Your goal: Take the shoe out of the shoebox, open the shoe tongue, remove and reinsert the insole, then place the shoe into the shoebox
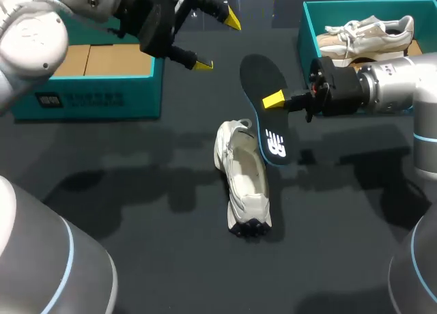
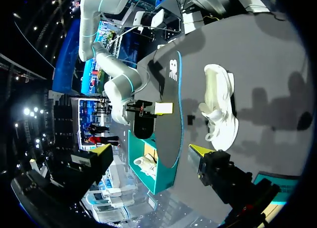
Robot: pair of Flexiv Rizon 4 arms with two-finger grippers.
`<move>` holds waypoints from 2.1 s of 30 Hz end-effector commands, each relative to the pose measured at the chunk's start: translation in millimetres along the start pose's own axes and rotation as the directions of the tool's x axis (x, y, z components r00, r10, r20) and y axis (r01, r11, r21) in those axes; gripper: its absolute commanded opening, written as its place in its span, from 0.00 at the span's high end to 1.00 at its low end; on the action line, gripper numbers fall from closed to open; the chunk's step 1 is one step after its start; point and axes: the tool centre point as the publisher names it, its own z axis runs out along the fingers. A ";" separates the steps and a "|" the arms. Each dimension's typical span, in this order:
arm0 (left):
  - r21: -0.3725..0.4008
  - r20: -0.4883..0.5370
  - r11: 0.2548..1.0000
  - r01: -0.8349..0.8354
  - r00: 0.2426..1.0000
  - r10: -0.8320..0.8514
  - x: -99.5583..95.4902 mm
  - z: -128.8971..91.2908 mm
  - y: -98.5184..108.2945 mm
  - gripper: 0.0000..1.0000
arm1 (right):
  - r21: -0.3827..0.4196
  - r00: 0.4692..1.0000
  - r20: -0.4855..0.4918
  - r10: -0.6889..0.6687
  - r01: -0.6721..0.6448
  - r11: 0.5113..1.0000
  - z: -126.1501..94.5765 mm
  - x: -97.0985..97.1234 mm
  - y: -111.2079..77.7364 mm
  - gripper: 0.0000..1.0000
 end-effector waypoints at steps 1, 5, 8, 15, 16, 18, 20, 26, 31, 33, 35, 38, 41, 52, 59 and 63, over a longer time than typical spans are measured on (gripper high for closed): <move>-0.014 0.207 1.000 0.005 0.978 -0.003 13.9 3.1 -6.5 0.00 | -0.002 1.000 0.001 0.000 0.000 1.000 0.6 -0.1 -0.9 1.00; -0.016 0.205 1.000 0.006 0.979 -0.003 15.8 2.8 -5.3 0.00 | -0.002 1.000 0.001 0.000 0.000 1.000 0.6 -0.1 -0.9 1.00; -0.016 0.205 1.000 0.006 0.979 -0.003 15.8 2.8 -5.3 0.00 | -0.002 1.000 0.001 0.000 0.000 1.000 0.6 -0.1 -0.9 1.00; -0.011 0.233 0.999 0.042 0.972 -0.039 30.3 15.0 -5.6 0.00 | -0.019 1.000 0.000 0.005 -0.005 1.000 4.1 4.4 0.1 1.00; -0.019 0.239 0.999 0.046 0.970 -0.040 32.8 17.6 -5.1 0.00 | -0.020 1.000 -0.001 0.006 -0.006 1.000 5.5 5.7 0.1 1.00; -0.030 0.253 0.998 0.047 0.967 -0.038 38.4 22.9 -3.9 0.00 | -0.024 1.000 -0.002 0.011 -0.011 1.000 7.4 8.3 -0.1 1.00; -0.030 0.264 0.998 0.056 0.964 -0.046 43.0 26.9 -2.9 0.00 | -0.028 1.000 -0.005 0.018 -0.019 0.999 8.7 10.6 -0.7 1.00; -0.021 0.319 0.998 0.064 0.946 -0.054 48.1 34.5 -8.1 0.06 | -0.038 0.999 -0.020 0.043 -0.044 0.998 13.6 13.4 -2.6 1.00; -0.020 0.342 0.997 0.070 0.938 -0.058 49.7 44.8 -11.1 0.33 | -0.045 0.998 -0.045 0.054 -0.056 0.997 18.7 12.4 -4.3 1.00; -0.018 0.352 0.998 0.067 0.934 -0.057 50.7 48.5 -13.3 0.35 | -0.045 0.997 -0.049 0.056 -0.058 0.997 21.1 12.6 -4.6 1.00; -0.013 0.354 0.998 0.063 0.934 -0.054 51.3 52.6 -16.4 0.32 | -0.047 0.997 -0.052 0.058 -0.061 0.997 22.4 12.5 -5.2 1.00; -0.008 0.360 0.998 0.055 0.932 -0.049 51.2 57.0 -19.5 0.29 | -0.049 0.997 -0.058 0.060 -0.063 0.997 23.9 12.0 -6.0 1.00; -0.010 0.370 0.999 0.046 0.928 -0.039 50.1 60.1 -21.2 0.35 | -0.048 0.996 -0.060 0.064 -0.067 0.997 25.9 11.9 -6.0 1.00; -0.049 0.374 0.999 0.023 0.927 -0.003 53.1 74.0 -23.4 0.49 | -0.069 0.993 -0.058 0.104 -0.108 0.992 31.4 10.4 -6.8 1.00; -0.070 0.370 0.997 0.022 0.929 0.005 54.9 81.2 -21.6 0.55 | -0.085 0.992 -0.051 0.113 -0.117 0.990 31.8 9.1 -7.7 1.00; -0.076 0.372 0.997 0.022 0.928 0.008 54.7 85.4 -21.6 0.54 | -0.085 0.992 -0.051 0.113 -0.117 0.990 31.8 9.1 -7.7 1.00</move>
